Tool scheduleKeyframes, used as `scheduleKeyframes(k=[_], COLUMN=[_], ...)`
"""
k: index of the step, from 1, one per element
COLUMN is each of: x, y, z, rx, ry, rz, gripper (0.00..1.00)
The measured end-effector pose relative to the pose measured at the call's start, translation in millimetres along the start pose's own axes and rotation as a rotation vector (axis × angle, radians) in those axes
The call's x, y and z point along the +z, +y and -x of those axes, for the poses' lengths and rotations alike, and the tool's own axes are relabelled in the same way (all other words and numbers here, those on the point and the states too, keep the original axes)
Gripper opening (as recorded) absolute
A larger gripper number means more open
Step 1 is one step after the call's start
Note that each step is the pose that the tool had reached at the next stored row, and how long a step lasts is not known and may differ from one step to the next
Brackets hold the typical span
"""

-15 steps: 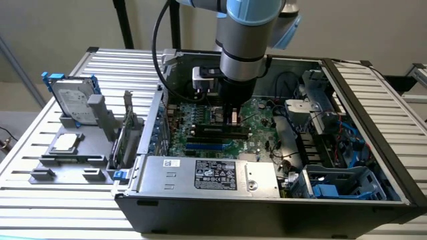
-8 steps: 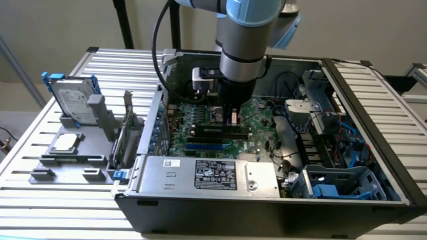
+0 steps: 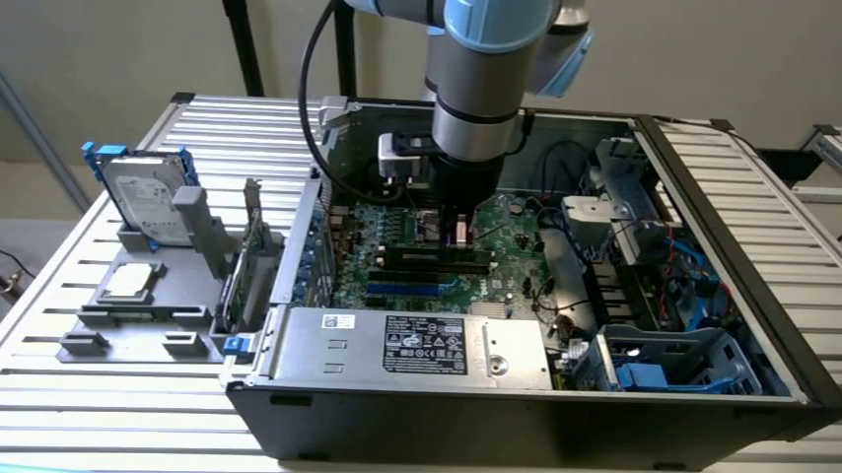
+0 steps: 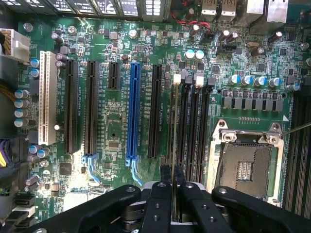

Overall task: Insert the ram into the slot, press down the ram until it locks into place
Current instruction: 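Insert the ram into the slot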

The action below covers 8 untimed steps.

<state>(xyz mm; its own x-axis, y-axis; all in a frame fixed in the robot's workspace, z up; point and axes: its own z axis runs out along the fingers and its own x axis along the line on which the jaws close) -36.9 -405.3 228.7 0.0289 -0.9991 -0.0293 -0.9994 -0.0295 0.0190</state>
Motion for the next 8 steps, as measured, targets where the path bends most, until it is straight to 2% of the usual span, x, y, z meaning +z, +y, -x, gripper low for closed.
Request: scheduleKeyframes(k=[8], x=[0.8], y=[1.0], z=[0.5], rx=[0.002], ry=[0.0001], rz=[-0.0031], gripper=[0.13])
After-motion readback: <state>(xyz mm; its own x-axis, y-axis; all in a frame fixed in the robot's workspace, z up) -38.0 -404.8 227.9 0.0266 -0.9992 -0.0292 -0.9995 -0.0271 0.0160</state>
